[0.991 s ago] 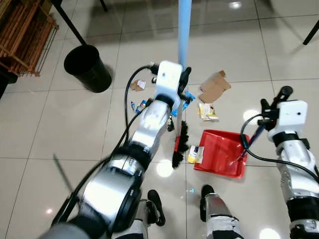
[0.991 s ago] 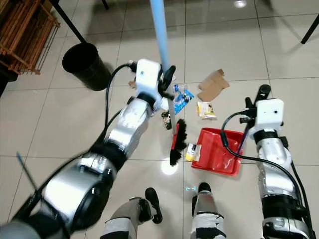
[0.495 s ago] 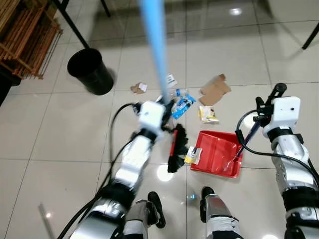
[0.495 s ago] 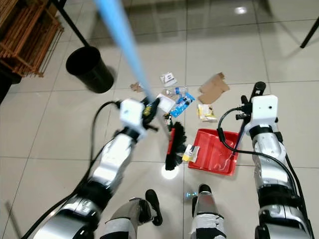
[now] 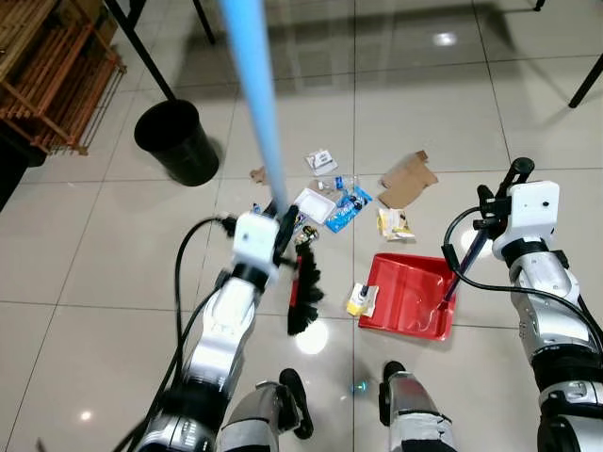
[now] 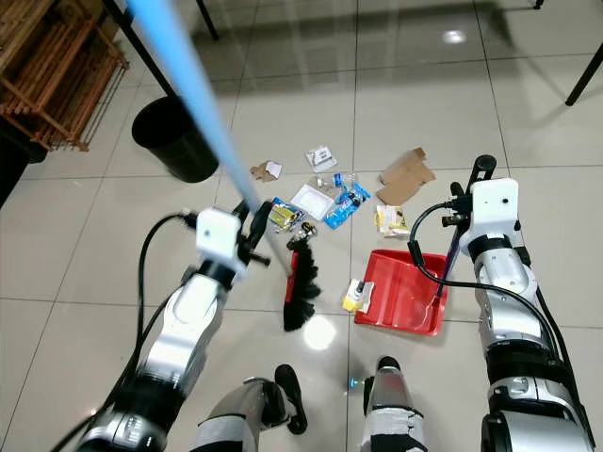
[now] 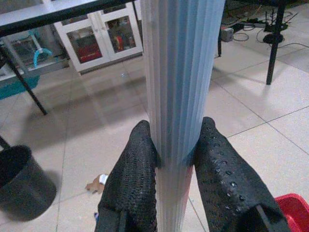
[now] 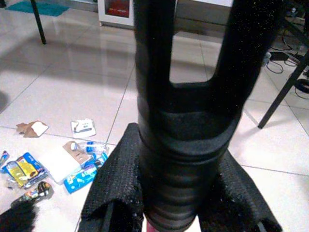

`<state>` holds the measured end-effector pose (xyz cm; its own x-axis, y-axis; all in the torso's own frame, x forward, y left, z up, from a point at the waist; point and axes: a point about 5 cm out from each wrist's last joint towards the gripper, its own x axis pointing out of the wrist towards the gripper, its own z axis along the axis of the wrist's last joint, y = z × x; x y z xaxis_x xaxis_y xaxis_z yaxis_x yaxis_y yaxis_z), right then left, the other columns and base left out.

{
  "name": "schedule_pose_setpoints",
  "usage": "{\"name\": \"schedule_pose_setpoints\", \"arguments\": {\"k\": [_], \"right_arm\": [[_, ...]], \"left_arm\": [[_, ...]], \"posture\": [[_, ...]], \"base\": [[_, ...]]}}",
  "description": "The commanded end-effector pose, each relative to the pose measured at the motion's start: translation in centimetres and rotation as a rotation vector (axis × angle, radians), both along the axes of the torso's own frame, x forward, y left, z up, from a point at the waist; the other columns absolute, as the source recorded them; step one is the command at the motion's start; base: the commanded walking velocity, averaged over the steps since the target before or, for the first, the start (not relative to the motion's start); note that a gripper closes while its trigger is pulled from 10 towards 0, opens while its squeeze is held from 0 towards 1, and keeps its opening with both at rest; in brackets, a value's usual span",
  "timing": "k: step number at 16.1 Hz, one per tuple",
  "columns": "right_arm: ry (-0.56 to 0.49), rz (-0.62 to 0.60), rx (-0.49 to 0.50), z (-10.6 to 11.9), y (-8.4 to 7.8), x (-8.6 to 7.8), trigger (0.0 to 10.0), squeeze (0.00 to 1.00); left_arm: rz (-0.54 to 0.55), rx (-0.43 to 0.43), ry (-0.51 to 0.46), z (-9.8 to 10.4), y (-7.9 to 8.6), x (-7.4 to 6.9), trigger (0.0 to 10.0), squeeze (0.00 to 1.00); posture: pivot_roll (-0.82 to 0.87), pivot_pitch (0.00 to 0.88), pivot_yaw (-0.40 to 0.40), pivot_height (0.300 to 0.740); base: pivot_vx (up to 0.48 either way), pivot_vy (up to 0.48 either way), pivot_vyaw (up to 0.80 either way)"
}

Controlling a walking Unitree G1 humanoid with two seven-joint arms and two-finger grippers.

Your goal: Sweep floor

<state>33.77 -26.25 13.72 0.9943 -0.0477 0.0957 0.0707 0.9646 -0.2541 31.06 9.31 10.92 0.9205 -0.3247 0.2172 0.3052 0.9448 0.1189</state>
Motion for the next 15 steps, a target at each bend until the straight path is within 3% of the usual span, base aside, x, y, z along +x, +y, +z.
{"name": "schedule_pose_setpoints", "arguments": {"k": [1,6,10,15], "right_arm": [[-0.004,0.026,-0.019,0.1,0.3,0.1,10.0,0.00],[-0.010,0.029,-0.029,0.4,0.2,0.3,10.0,0.00],[-0.010,0.030,-0.032,0.3,0.1,0.2,10.0,0.00],[0.048,0.028,0.045,-1.9,1.0,-0.3,10.0,0.00]], "left_arm": [[0.012,0.014,-0.006,0.0,0.5,-0.4,10.0,0.00],[-0.011,0.015,0.005,-0.4,-0.6,-1.3,10.0,0.00],[0.002,0.020,0.035,-0.8,-0.1,-1.3,10.0,0.00],[0.023,0.024,0.068,-1.3,0.6,-1.2,10.0,0.00]], "posture": [[-0.22,0.228,0.165,0.740],[-0.23,0.227,0.159,0.740],[-0.23,0.234,0.157,0.740],[-0.22,0.246,0.161,0.740]], "base": [[0.000,0.000,0.00],[0.000,0.000,0.00],[0.000,0.000,0.00],[0.000,0.000,0.00]]}}
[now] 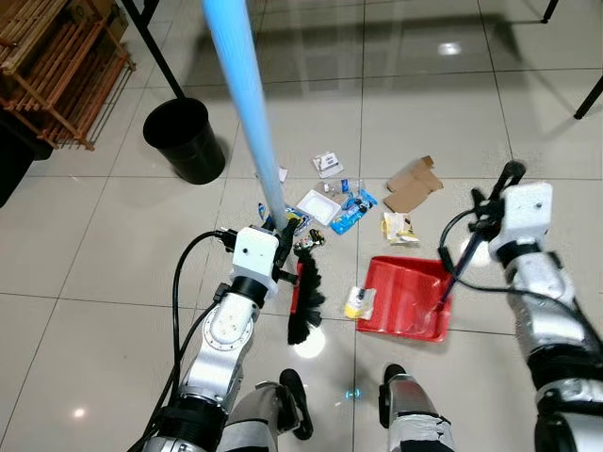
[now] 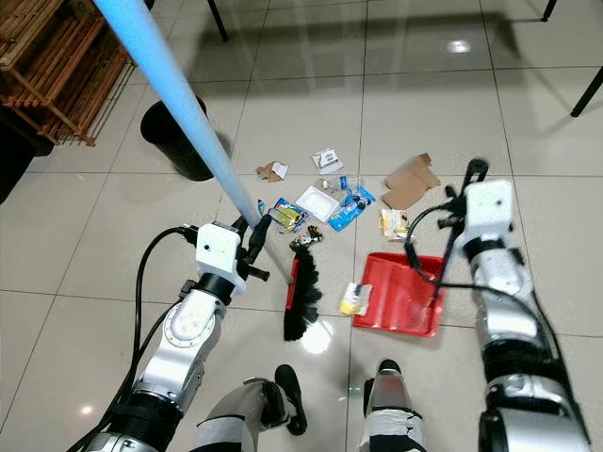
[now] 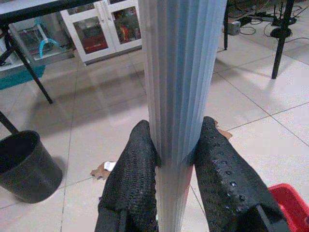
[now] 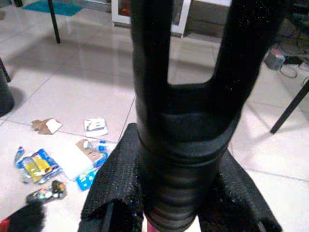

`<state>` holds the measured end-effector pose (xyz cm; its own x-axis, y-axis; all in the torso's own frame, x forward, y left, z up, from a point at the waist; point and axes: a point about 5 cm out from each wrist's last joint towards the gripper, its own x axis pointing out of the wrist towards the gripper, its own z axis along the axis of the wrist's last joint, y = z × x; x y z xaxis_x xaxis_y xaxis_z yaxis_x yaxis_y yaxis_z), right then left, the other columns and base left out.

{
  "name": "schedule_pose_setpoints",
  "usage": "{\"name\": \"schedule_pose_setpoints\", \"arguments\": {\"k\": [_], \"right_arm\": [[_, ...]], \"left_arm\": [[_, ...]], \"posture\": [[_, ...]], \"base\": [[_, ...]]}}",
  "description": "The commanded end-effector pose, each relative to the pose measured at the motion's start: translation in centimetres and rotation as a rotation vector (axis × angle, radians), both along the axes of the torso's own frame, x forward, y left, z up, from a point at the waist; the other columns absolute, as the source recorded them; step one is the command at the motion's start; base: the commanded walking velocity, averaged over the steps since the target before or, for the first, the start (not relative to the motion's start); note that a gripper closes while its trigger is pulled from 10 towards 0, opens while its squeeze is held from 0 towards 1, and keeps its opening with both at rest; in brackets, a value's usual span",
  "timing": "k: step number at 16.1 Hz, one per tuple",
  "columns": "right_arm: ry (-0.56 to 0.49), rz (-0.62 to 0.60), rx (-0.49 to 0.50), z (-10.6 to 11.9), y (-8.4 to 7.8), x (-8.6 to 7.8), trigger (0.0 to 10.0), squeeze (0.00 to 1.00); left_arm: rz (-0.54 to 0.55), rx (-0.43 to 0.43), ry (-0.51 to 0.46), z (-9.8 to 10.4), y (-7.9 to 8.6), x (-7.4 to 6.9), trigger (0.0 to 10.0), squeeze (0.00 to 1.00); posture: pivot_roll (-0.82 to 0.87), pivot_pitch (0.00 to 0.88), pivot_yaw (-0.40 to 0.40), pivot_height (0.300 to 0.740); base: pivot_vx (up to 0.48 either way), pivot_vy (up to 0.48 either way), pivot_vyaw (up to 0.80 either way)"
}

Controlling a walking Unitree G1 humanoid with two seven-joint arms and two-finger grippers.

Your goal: Sweep floor

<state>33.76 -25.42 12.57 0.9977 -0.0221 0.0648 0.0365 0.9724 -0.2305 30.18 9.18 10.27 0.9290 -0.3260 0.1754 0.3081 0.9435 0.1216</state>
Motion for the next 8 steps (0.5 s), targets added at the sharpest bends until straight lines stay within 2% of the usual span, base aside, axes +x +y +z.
{"name": "schedule_pose_setpoints", "arguments": {"k": [1,8], "right_arm": [[0.030,0.001,0.030,-1.3,0.4,-0.4,10.0,0.00],[0.153,-0.050,0.160,-5.3,1.7,-1.7,10.0,0.00]], "left_arm": [[0.020,0.008,0.028,-0.6,0.6,-0.3,10.0,0.00],[0.027,0.009,0.027,-0.3,0.8,0.1,10.0,0.00]], "posture": [[-0.22,0.248,0.163,0.740],[-0.21,0.253,0.172,0.740]], "base": [[0.000,0.000,0.00],[0.000,0.000,0.00]]}}
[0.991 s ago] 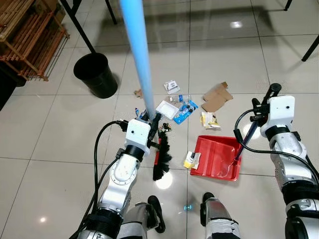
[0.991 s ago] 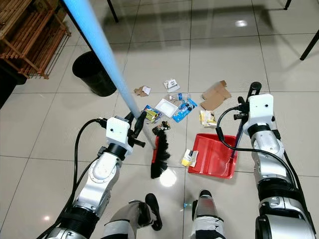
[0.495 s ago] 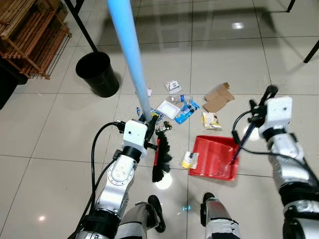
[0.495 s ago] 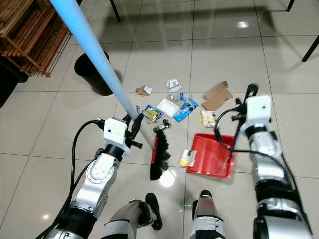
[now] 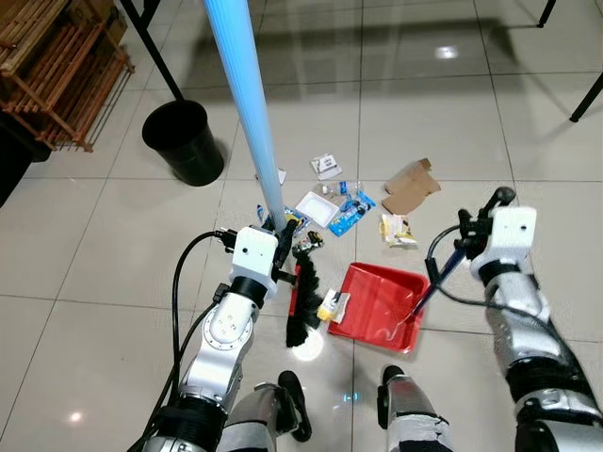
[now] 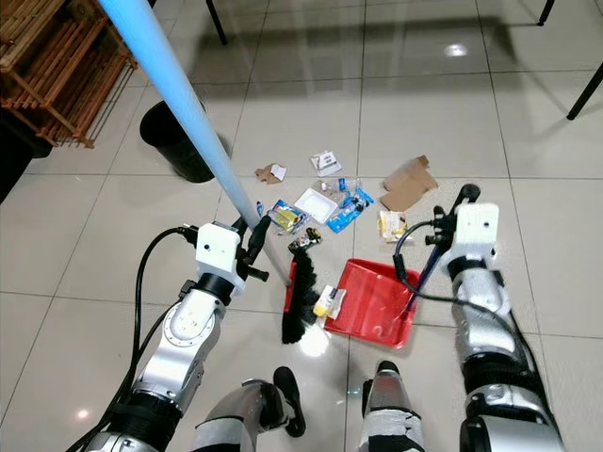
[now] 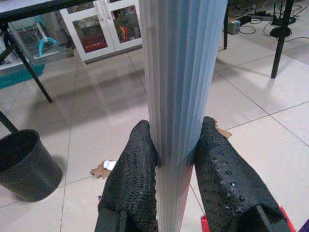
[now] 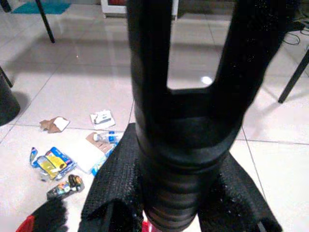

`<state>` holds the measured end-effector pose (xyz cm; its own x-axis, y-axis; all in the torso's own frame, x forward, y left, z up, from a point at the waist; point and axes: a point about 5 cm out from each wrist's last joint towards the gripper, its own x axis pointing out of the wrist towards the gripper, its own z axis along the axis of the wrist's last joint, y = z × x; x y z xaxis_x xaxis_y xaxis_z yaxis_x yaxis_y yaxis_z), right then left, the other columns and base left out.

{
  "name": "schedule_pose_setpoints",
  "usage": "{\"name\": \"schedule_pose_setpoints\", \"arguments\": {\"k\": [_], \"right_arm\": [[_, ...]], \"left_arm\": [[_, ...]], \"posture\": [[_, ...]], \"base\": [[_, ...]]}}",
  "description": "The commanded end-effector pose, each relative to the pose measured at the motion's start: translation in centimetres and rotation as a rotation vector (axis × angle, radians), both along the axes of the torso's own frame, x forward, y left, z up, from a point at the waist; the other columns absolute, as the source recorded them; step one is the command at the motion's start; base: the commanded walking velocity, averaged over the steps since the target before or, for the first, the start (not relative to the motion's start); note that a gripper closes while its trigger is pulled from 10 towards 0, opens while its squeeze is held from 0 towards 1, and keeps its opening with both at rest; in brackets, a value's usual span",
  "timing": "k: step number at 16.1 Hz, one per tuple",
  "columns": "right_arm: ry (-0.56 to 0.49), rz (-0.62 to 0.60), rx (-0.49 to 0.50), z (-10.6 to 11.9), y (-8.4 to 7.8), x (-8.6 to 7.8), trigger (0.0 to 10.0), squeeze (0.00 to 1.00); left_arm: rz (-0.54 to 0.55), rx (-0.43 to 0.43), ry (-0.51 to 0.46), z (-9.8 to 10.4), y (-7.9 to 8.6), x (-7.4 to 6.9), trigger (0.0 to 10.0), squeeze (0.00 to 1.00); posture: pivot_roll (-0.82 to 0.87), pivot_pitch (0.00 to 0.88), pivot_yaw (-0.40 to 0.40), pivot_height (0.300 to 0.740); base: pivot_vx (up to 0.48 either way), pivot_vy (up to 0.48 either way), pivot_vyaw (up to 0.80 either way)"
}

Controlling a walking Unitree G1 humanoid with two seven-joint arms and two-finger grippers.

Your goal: Sweep floor

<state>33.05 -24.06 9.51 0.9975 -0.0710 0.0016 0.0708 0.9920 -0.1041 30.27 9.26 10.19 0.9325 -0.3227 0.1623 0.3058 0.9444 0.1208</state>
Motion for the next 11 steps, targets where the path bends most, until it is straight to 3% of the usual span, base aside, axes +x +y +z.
{"name": "schedule_pose_setpoints", "arguments": {"k": [1,7,8,9,10,11], "right_arm": [[0.129,-0.013,0.068,-3.2,0.7,-1.3,10.0,0.00],[0.189,-0.028,0.135,-5.1,2.1,-1.8,10.0,0.00],[0.184,-0.027,0.133,-5.0,2.1,-1.7,10.0,0.00],[0.181,-0.028,0.132,-4.9,2.0,-1.7,10.0,0.00],[0.178,-0.029,0.131,-4.9,1.9,-1.7,10.0,0.00],[0.172,-0.032,0.128,-4.7,1.7,-1.6,10.0,0.00]], "left_arm": [[0.026,0.007,0.013,-0.2,0.8,0.1,10.0,0.00],[0.036,0.011,0.034,-0.8,1.0,0.1,10.0,0.00],[0.032,0.000,0.040,-0.8,1.1,0.1,10.0,0.28],[0.031,-0.001,0.042,-0.9,1.1,0.1,10.0,0.35],[0.032,-0.001,0.041,-0.9,1.2,0.1,10.0,0.56],[0.032,-0.001,0.041,-0.9,1.2,0.2,10.0,0.87]], "posture": [[-0.21,0.254,0.174,0.740],[-0.20,0.251,0.176,0.740],[-0.20,0.250,0.176,0.740],[-0.21,0.250,0.175,0.740],[-0.21,0.250,0.175,0.740],[-0.21,0.250,0.175,0.740]], "base": [[0.000,0.000,0.00],[0.000,0.000,0.00],[0.000,0.000,0.00],[0.000,0.000,0.00],[0.000,0.000,0.00],[0.000,0.000,0.00]]}}
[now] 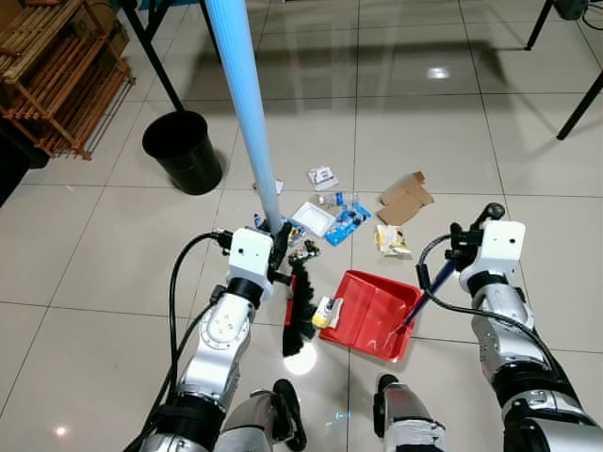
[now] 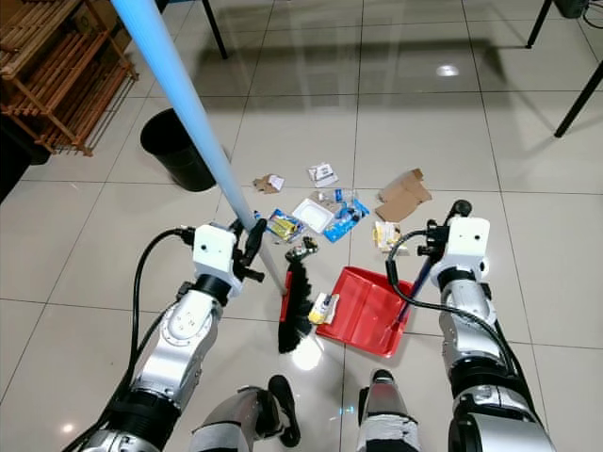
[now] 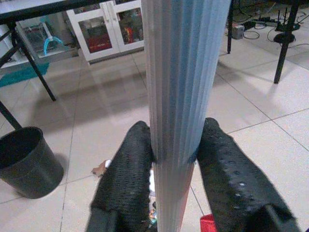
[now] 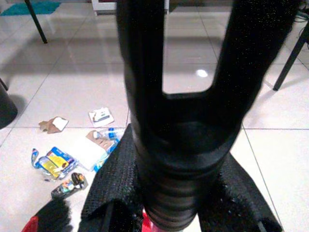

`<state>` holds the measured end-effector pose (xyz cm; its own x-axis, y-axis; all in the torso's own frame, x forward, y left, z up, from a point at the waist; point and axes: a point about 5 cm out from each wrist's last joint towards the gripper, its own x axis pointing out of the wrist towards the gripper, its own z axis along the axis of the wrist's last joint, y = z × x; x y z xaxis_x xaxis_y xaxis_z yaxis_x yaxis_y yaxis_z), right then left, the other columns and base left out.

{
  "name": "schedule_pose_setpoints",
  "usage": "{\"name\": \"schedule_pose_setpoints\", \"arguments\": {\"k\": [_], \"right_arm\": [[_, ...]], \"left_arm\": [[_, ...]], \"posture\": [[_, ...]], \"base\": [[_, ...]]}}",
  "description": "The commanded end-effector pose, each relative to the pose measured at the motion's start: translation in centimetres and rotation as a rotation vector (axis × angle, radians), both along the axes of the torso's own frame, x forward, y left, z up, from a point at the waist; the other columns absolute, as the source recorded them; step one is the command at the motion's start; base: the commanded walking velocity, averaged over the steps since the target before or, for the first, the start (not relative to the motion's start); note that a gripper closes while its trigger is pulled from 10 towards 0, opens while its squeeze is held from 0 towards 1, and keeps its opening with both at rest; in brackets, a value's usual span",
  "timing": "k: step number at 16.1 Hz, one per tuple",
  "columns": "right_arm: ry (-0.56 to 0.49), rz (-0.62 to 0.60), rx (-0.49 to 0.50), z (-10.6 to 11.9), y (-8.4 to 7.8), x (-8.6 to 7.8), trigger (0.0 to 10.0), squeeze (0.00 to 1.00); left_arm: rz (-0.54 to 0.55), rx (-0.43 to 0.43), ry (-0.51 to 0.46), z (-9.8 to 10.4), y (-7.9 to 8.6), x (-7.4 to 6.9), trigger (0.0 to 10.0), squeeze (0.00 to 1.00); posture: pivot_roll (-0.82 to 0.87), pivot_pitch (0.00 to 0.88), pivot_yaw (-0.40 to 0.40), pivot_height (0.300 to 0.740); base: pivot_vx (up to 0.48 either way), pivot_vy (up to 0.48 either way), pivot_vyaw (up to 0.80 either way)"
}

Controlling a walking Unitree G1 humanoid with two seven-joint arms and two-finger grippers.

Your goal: Sweep floor

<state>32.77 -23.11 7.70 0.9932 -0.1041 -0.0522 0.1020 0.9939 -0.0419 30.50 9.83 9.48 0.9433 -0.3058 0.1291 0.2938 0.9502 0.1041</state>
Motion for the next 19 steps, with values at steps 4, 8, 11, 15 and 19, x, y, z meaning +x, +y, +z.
{"name": "schedule_pose_setpoints", "arguments": {"k": [4,8,11,15,19], "right_arm": [[0.112,-0.007,0.054,-2.7,0.2,-1.4,10.0,0.00],[0.102,-0.010,0.047,-2.5,-0.1,-1.3,10.0,0.00],[0.091,-0.015,0.041,-2.1,-0.4,-1.2,10.0,0.00],[0.085,-0.026,0.036,-1.9,-0.9,-1.1,10.0,0.00],[0.079,-0.027,0.035,-1.7,-0.9,-1.0,10.0,0.00]], "left_arm": [[0.020,0.001,0.009,-0.4,0.6,0.0,10.0,1.00],[0.033,0.006,0.007,-0.4,0.7,0.1,10.0,1.00],[0.025,0.009,0.015,-0.4,0.6,0.1,10.0,0.00],[0.009,-0.010,0.037,-0.7,0.7,0.1,8.2,0.00],[0.051,0.014,0.066,-1.4,1.6,0.0,10.0,0.00]], "posture": [[-0.21,0.250,0.170,0.740],[-0.21,0.252,0.167,0.740],[-0.21,0.252,0.166,0.740],[-0.22,0.251,0.166,0.740],[-0.21,0.255,0.165,0.740]], "base": [[0.000,0.000,0.00],[0.000,0.000,0.00],[0.000,0.000,0.00],[0.000,0.000,0.00],[0.000,0.000,0.00]]}}
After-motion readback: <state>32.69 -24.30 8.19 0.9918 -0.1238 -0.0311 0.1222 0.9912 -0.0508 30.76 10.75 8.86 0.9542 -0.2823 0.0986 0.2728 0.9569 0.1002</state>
